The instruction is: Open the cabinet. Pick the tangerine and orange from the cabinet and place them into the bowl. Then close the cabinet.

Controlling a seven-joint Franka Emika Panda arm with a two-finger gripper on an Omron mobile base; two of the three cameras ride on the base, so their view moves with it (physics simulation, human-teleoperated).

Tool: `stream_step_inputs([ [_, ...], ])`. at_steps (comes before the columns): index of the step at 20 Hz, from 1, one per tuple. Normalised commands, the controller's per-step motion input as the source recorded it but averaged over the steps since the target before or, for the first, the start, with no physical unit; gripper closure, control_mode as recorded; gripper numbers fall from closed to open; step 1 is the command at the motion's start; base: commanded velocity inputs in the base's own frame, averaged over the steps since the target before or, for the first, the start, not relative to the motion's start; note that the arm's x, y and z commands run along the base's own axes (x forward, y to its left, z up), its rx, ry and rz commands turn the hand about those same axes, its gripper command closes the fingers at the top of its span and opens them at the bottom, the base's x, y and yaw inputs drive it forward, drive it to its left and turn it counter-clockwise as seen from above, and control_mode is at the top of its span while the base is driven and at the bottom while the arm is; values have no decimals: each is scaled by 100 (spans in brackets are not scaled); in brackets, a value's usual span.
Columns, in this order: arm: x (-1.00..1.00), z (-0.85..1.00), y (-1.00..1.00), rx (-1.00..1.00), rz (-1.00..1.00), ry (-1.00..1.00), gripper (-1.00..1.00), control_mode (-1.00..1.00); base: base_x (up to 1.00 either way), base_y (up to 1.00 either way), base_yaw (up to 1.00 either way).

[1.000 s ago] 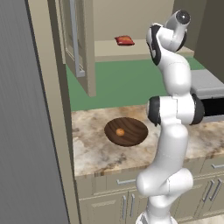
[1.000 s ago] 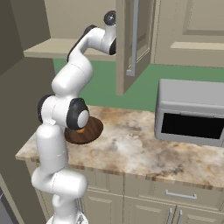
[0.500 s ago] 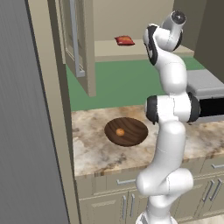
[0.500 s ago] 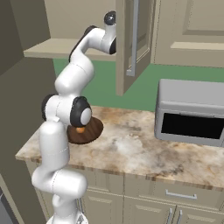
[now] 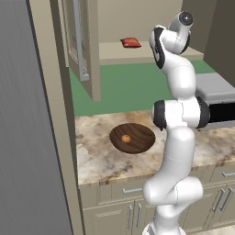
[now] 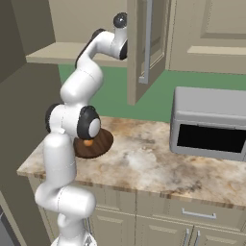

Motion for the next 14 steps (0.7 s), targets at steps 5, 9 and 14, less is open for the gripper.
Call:
stream_step_inputs([
  [5, -29, 2, 0, 0, 0, -12, 100, -100, 0, 0, 0],
  [9, -63, 8, 0, 0, 0, -7, 100, -100, 0, 0, 0],
  [14, -89, 11, 8, -2, 2, -9, 100, -100, 0, 0, 0],
])
